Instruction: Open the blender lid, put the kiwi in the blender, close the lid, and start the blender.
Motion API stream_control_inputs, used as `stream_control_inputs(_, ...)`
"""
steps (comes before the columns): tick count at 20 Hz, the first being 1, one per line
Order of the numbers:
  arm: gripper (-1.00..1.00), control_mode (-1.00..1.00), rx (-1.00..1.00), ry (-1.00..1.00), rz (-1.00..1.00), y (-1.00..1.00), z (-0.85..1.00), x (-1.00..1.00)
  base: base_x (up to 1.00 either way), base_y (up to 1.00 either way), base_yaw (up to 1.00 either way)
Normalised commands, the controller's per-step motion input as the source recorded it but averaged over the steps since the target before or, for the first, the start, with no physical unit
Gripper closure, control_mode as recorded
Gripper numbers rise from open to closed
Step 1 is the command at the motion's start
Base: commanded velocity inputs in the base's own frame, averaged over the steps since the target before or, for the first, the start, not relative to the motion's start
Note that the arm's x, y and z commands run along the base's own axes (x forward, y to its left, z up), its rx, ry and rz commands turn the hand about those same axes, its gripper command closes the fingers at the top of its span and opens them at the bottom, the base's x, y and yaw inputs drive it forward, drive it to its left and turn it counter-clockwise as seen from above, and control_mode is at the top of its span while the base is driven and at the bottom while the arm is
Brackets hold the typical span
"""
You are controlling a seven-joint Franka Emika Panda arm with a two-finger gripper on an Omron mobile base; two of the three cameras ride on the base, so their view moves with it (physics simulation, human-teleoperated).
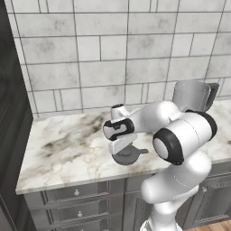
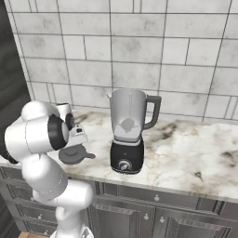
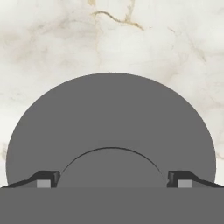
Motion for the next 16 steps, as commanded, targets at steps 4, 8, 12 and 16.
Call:
stream_control_inputs(4,1.00,-1.00,0.03,-0.01,0.00,0.00,-0.63,-0.40,0.00,0.00,0.00)
stream_control_inputs(8,1.00,-1.00,0.04,-0.12,-0.07,-0.14,-0.34,-0.57,0.00,0.00,0.00)
stream_control_inputs(12,1.00,-1.00,0.06,-0.18,-0.12,-0.10,-0.22,-0.71,0.00,0.00,0.00)
stream_control_inputs(16,1.00,-1.00,0.02,-0.03,-0.12,-0.12,0.37,-0.05,0.00,0.00,0.00)
